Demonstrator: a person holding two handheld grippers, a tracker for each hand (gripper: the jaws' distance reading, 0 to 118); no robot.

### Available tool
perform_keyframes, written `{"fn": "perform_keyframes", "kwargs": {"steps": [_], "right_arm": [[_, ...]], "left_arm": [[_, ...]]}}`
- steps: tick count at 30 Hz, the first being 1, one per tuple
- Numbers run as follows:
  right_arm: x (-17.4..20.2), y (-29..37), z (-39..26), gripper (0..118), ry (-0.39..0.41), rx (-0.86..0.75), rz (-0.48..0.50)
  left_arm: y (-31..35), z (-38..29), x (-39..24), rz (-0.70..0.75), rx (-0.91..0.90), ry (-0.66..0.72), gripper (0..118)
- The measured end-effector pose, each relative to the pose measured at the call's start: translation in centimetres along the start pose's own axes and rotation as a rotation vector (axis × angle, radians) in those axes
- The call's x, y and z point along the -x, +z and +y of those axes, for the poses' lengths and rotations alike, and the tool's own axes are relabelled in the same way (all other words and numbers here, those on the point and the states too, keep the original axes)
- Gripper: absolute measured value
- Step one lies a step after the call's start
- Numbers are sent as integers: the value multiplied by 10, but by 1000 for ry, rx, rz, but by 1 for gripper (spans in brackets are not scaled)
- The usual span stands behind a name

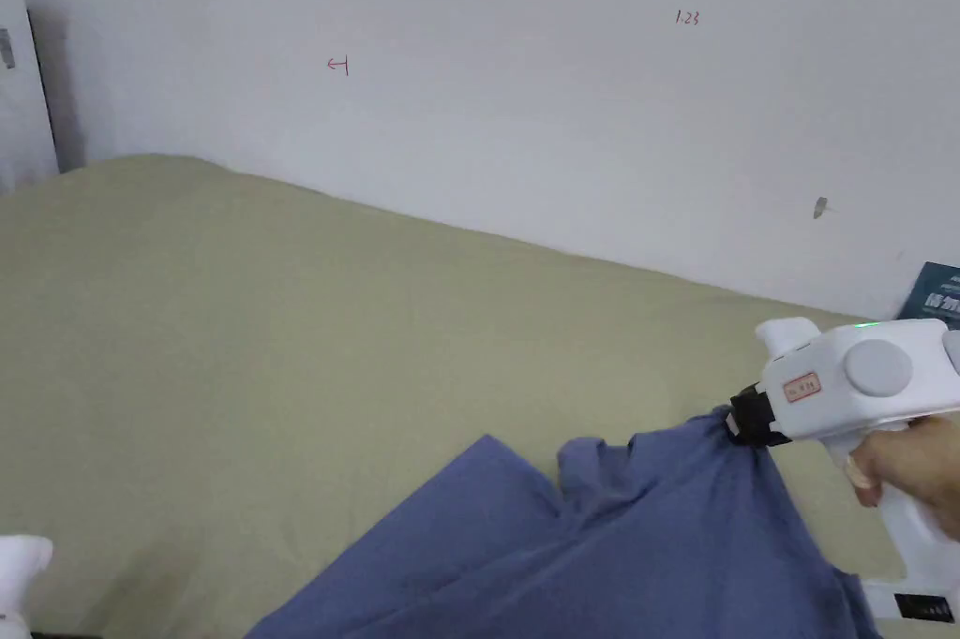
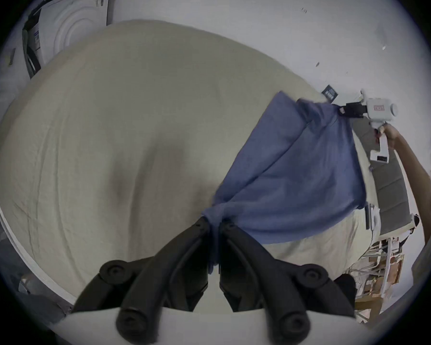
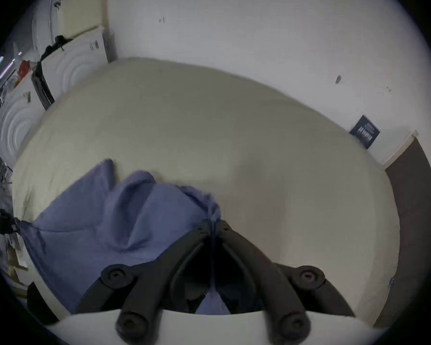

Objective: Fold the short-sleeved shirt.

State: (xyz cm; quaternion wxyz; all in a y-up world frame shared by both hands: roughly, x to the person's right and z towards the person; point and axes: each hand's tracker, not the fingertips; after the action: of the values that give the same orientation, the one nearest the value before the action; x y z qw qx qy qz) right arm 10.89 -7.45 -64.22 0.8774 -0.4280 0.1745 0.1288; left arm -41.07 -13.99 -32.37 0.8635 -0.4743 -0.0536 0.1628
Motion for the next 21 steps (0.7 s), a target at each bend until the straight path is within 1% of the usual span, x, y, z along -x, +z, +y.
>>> {"fn": "perform_keyframes", "kwargs": {"steps": [1, 2, 4, 6, 9, 12, 14, 17, 21], "right_arm": [[-2, 14, 4, 2, -6, -6, -3], [7, 38, 4, 2, -4, -49, -46], [8, 74, 8, 2, 5, -130, -75], [-2, 106, 18, 2, -36, -184, -92], [-15, 146, 33, 2, -73, -237, -172], [-37, 173, 52, 2, -109, -294, -217], [-48, 187, 63, 2, -124, -341, -269], [-63, 206, 81, 2, -148, -424, -315], [-85, 225, 103, 2, -180, -497, -402]], "left_arm": [[6, 11, -4, -10, -21, -8, 8], [13, 23, -9, -25, -44, -20, 8], [25, 51, -19, -31, -93, -56, 8], [34, 84, -30, -31, -141, -73, 8], [43, 134, -47, -22, -201, -102, 8], [46, 186, -66, -7, -232, -134, 8], [47, 221, -79, 19, -263, -158, 8], [47, 268, -96, 38, -320, -162, 8], [44, 326, -117, 74, -357, -180, 8]]}}
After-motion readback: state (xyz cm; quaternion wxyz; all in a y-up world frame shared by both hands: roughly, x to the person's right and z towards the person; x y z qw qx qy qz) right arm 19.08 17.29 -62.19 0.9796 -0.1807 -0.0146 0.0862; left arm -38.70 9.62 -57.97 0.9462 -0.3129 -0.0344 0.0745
